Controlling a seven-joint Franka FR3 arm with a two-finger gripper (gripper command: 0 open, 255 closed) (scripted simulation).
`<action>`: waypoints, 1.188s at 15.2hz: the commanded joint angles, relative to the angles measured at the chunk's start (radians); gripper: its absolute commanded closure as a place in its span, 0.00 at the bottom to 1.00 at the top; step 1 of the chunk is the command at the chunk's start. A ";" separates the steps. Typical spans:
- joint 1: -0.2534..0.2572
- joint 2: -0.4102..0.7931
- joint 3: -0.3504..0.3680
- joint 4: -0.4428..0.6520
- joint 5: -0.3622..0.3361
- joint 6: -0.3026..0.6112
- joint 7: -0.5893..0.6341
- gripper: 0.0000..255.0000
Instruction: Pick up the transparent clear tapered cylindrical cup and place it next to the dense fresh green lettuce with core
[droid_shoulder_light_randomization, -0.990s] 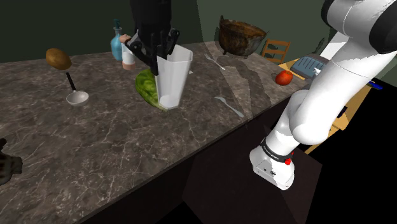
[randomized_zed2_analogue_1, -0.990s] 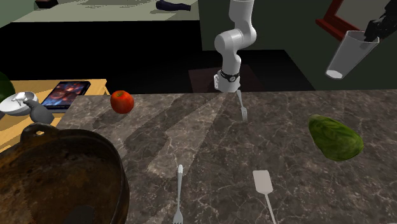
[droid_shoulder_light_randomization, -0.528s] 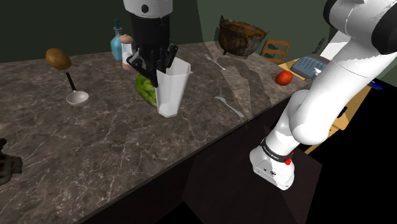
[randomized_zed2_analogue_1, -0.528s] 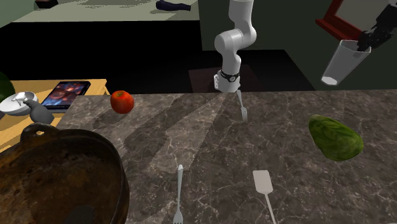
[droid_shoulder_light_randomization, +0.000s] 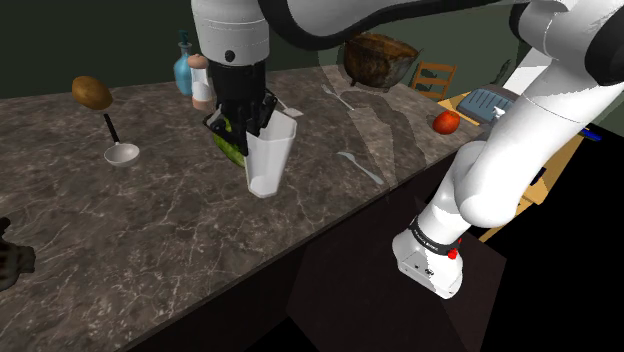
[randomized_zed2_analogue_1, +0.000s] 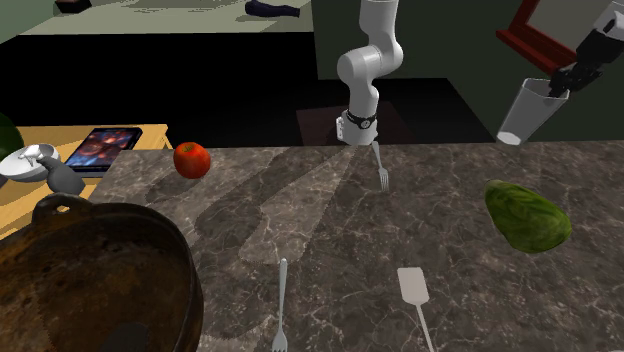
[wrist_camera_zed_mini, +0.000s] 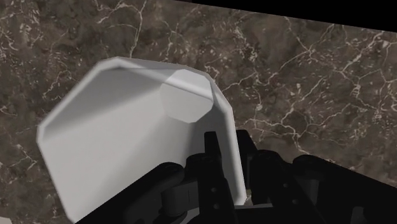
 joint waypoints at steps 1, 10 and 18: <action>0.001 0.002 0.001 -0.022 -0.001 0.025 0.003 1.00; 0.002 0.023 0.003 -0.122 -0.013 0.143 0.018 1.00; 0.004 0.056 0.005 -0.194 -0.033 0.242 0.038 1.00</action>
